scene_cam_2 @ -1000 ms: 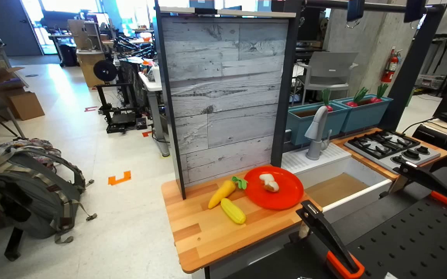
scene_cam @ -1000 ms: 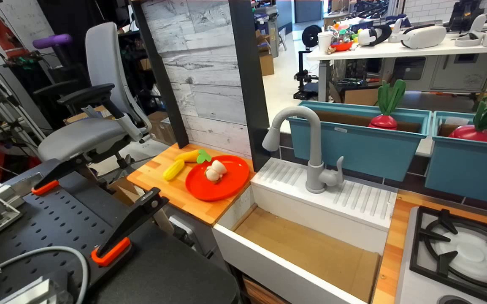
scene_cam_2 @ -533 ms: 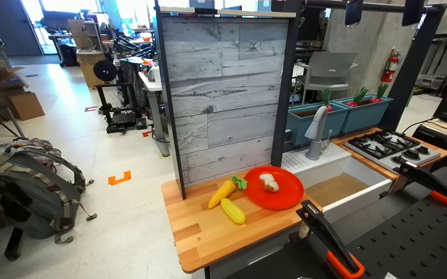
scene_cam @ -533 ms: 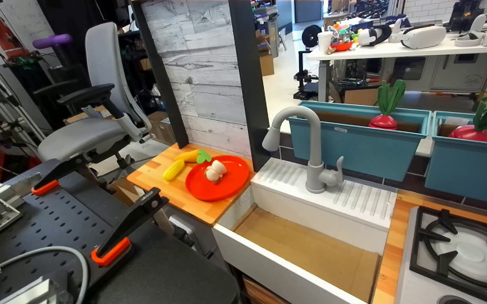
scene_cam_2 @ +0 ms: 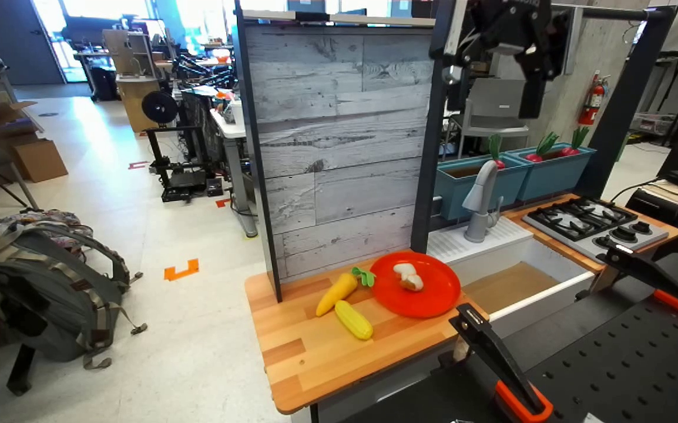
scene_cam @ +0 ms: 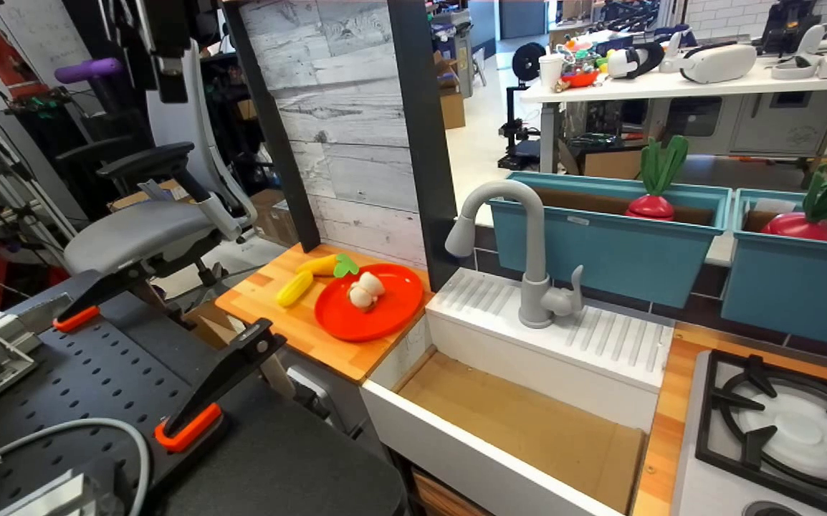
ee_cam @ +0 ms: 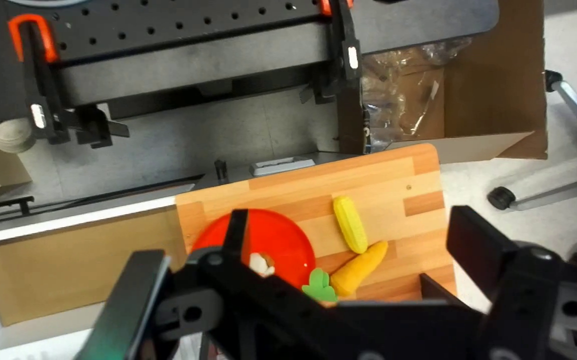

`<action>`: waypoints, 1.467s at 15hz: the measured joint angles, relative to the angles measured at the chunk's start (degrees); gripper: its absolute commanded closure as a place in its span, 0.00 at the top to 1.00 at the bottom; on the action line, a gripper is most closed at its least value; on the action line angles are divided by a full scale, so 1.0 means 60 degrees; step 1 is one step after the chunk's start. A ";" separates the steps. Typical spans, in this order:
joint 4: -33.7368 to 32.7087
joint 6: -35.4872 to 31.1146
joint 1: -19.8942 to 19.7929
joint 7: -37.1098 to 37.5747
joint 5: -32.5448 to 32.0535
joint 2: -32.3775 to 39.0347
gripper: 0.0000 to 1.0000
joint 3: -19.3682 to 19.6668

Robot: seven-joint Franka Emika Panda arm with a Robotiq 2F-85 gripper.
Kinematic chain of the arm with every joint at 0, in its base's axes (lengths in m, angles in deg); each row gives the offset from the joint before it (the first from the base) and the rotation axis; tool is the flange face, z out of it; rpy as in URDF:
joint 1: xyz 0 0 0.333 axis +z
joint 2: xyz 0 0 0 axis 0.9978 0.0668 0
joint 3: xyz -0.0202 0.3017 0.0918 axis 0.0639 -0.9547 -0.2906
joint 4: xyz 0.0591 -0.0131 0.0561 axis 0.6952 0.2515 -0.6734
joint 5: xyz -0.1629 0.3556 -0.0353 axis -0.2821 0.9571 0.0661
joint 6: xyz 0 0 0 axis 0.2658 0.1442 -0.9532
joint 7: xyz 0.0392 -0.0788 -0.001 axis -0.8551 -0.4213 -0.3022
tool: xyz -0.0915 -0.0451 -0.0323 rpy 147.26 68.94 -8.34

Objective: Move the carrot forward

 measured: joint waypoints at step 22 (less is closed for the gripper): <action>-0.3962 -0.4767 -0.0116 0.0111 0.3362 0.7336 1.00 -0.1000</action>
